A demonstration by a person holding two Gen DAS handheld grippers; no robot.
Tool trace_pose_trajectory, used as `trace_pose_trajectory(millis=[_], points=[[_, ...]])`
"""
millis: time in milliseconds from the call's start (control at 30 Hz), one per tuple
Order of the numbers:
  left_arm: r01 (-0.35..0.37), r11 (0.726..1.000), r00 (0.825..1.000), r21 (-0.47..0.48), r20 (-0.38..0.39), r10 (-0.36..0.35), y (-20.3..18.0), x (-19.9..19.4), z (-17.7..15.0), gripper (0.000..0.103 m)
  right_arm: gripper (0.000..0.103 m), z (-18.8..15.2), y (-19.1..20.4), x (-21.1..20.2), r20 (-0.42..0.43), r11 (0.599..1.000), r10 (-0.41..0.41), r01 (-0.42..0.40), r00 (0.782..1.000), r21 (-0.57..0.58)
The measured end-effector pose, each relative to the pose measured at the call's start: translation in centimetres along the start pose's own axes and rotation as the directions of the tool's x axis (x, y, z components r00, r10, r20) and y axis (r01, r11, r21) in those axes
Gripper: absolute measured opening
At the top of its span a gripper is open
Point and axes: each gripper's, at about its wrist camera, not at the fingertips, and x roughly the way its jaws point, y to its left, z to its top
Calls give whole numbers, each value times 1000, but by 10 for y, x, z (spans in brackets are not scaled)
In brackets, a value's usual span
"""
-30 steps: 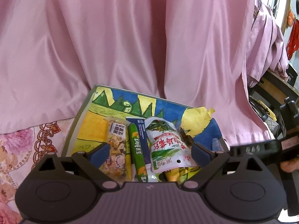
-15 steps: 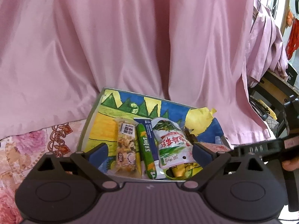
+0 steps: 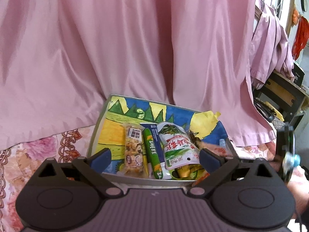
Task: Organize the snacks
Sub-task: 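Open the left gripper to drop the pouch while the right gripper lowers and releases the rice cracker pack, then raise both tools away from the tray back over the orange and snack bag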
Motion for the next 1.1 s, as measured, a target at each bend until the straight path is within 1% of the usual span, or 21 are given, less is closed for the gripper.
trace_pose_trajectory(millis=[33, 67, 100, 167, 233, 333, 433, 567, 700, 833, 1100], points=[[-3, 1000, 1000, -2, 2, 3, 1, -3, -1, 101, 102, -7, 1, -1, 21, 999, 25, -25, 999, -24], [-5, 1000, 1000, -6, 2, 5, 1, -4, -1, 101, 102, -14, 3, -4, 52, 998, 36, -33, 998, -57], [-7, 1000, 1000, -10, 1, 7, 2, -6, -2, 101, 102, -18, 5, -7, 61, 997, 43, -38, 997, -74], [-16, 1000, 1000, -14, -2, 16, 3, -9, -3, 102, 102, -26, 9, -10, 51, 992, 26, -19, 998, -124], [-24, 1000, 1000, -18, -4, 24, 4, -14, -4, 103, 102, -35, 14, -15, 69, 982, 11, 2, 998, -187], [-31, 999, 1000, -8, 2, 31, 4, -23, -5, 103, 102, -42, 19, -26, 78, 969, 10, 10, 997, -249], [-47, 999, 999, -2, 8, 47, 3, -32, -8, 103, 102, -48, 21, -38, 92, 959, 7, 19, 996, -283], [-55, 998, 998, 8, 15, 54, 2, -45, -12, 103, 102, -53, 22, -57, 120, 964, 26, 7, 992, -265], [-66, 998, 997, 15, 30, 66, -1, -59, -19, 103, 102, -59, 26, -81, 184, 965, 26, 23, 983, -263], [-83, 997, 995, 5, 63, 83, -4, -76, -32, 103, 102, -62, 27, -108, 222, 971, 64, -9, 973, -238], [-128, 992, 982, 12, 141, 125, -16, -117, -63, 103, 102, -84, 39, -178, 315, 966, 139, -58, 939, -253]])
